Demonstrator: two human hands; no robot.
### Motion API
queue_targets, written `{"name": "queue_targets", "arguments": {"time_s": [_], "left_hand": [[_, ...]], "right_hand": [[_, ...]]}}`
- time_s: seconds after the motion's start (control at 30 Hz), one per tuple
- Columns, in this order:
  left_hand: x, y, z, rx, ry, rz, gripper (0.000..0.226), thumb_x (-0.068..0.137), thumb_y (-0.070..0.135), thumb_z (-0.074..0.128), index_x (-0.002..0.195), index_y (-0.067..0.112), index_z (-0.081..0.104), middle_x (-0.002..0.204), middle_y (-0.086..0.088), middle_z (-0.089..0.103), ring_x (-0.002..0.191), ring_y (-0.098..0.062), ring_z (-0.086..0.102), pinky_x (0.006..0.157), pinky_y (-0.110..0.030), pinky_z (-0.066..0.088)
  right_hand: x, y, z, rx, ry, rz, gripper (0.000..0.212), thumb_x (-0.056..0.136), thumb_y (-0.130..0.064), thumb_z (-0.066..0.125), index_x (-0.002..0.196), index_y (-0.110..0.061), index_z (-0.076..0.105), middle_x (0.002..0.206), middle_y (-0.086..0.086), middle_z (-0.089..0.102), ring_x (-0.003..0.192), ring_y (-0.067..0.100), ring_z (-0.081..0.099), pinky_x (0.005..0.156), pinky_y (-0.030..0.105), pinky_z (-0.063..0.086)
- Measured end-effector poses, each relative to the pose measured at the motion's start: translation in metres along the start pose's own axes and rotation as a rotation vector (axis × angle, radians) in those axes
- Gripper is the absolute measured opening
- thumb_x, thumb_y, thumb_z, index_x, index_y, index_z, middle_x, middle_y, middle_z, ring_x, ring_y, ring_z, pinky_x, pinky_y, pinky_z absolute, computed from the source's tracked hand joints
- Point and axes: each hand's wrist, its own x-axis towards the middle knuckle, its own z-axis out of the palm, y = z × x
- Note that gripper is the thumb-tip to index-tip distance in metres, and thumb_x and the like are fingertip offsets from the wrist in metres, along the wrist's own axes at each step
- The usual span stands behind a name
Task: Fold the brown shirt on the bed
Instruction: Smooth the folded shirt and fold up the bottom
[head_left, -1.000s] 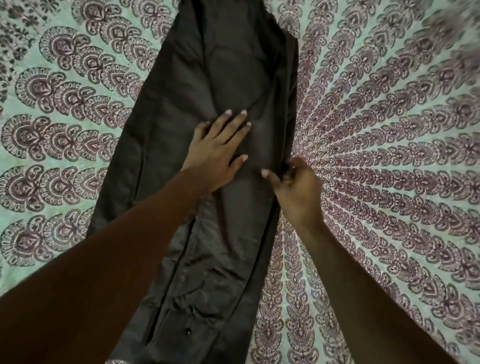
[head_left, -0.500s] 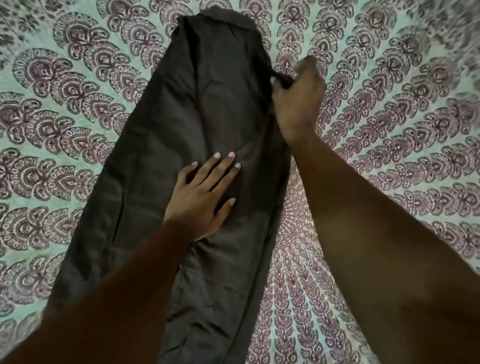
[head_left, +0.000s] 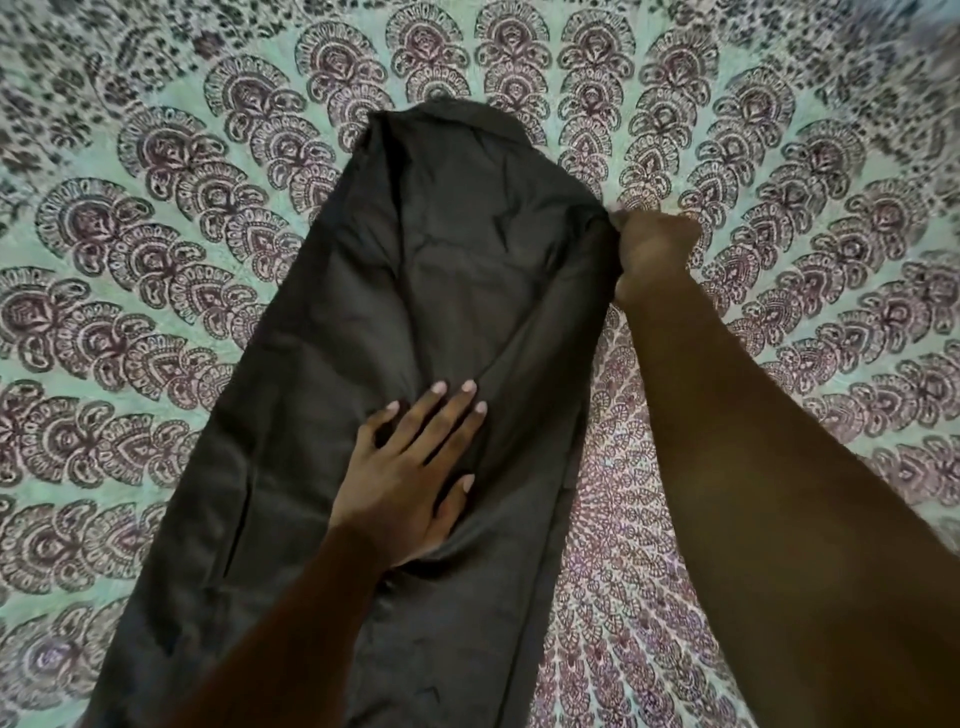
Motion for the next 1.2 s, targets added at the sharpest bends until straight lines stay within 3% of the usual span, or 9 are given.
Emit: {"name": "queue_targets", "arguments": {"time_s": [0.1, 0.23, 0.37, 0.5, 0.6, 0.7, 0.9, 1.03, 1.2], "left_hand": [[0.000, 0.000, 0.001, -0.002, -0.001, 0.000, 0.075, 0.097, 0.051, 0.047, 0.165, 0.029, 0.023, 0.174, 0.008, 0.013, 0.160, -0.015, 0.018, 0.117, -0.046, 0.028], [0.001, 0.000, 0.001, -0.007, 0.016, 0.001, 0.076, 0.095, 0.051, 0.048, 0.164, 0.029, 0.026, 0.174, 0.008, 0.014, 0.159, -0.014, 0.021, 0.116, -0.047, 0.030], [0.001, 0.000, 0.001, -0.007, 0.022, 0.009, 0.075, 0.095, 0.050, 0.049, 0.163, 0.028, 0.028, 0.174, 0.007, 0.015, 0.158, -0.015, 0.023, 0.116, -0.048, 0.030], [0.001, 0.001, -0.001, -0.023, 0.024, 0.005, 0.075, 0.095, 0.050, 0.049, 0.163, 0.029, 0.028, 0.174, 0.008, 0.014, 0.158, -0.014, 0.022, 0.116, -0.048, 0.029], [0.001, 0.001, -0.005, -0.050, 0.002, 0.006, 0.072, 0.097, 0.050, 0.050, 0.163, 0.030, 0.029, 0.174, 0.009, 0.014, 0.159, -0.013, 0.020, 0.118, -0.047, 0.026], [0.002, 0.003, -0.009, -0.107, 0.018, 0.000, 0.066, 0.096, 0.048, 0.054, 0.158, 0.029, 0.040, 0.171, 0.011, 0.024, 0.157, -0.013, 0.026, 0.118, -0.046, 0.026], [0.092, 0.033, -0.045, -0.499, 0.368, -0.241, 0.034, 0.093, 0.037, 0.058, 0.122, 0.021, 0.065, 0.129, 0.000, 0.063, 0.115, -0.028, 0.058, 0.096, -0.044, 0.044], [0.197, 0.048, -0.068, -0.731, 0.083, -0.432, 0.058, 0.087, 0.058, 0.069, 0.133, 0.025, 0.058, 0.127, 0.002, 0.066, 0.126, -0.025, 0.056, 0.106, -0.048, 0.047], [0.245, 0.030, -0.061, -0.746, 0.076, -0.497, 0.010, 0.095, 0.036, 0.070, 0.094, 0.027, 0.064, 0.107, -0.009, 0.070, 0.109, -0.030, 0.062, 0.095, -0.038, 0.051]], "right_hand": [[0.010, 0.008, -0.007, 0.140, -0.032, 0.068, 0.029, 0.082, 0.007, 0.078, 0.069, -0.014, 0.063, 0.081, 0.005, 0.073, 0.082, 0.023, 0.075, 0.091, 0.042, 0.062], [-0.002, 0.004, -0.020, 0.331, -0.177, 0.041, 0.022, 0.088, 0.015, 0.067, 0.090, -0.007, 0.070, 0.083, 0.012, 0.073, 0.064, 0.016, 0.070, 0.063, 0.027, 0.059], [-0.020, 0.027, -0.037, 0.140, -0.099, -0.093, 0.024, 0.089, 0.006, 0.068, 0.107, -0.009, 0.070, 0.107, 0.014, 0.077, 0.103, 0.025, 0.076, 0.088, 0.045, 0.062], [-0.065, 0.068, -0.058, -0.184, 0.027, -0.345, 0.013, 0.093, -0.013, 0.071, 0.104, -0.006, 0.072, 0.098, 0.007, 0.076, 0.095, 0.021, 0.073, 0.092, 0.042, 0.059], [-0.096, 0.096, -0.071, -0.274, -0.025, -0.328, 0.020, 0.097, -0.026, 0.071, 0.107, -0.009, 0.075, 0.097, 0.001, 0.076, 0.092, 0.015, 0.072, 0.087, 0.028, 0.057], [-0.094, 0.116, -0.075, -0.179, -0.115, -0.272, 0.022, 0.097, -0.028, 0.072, 0.109, -0.010, 0.074, 0.105, 0.007, 0.075, 0.101, 0.020, 0.071, 0.094, 0.034, 0.057], [-0.091, 0.137, -0.074, -0.314, -0.102, -0.556, 0.032, 0.103, -0.028, 0.052, 0.118, -0.006, 0.072, 0.109, 0.012, 0.065, 0.103, 0.025, 0.061, 0.092, 0.033, 0.049], [-0.097, 0.145, -0.072, -0.451, -0.022, -0.716, 0.037, 0.104, -0.025, 0.044, 0.121, -0.005, 0.070, 0.111, 0.010, 0.063, 0.104, 0.024, 0.055, 0.091, 0.040, 0.046], [-0.098, 0.148, -0.073, -0.467, -0.048, -0.806, 0.061, 0.108, -0.050, 0.034, 0.133, -0.005, 0.066, 0.119, 0.013, 0.059, 0.109, 0.031, 0.057, 0.093, 0.051, 0.047]]}}
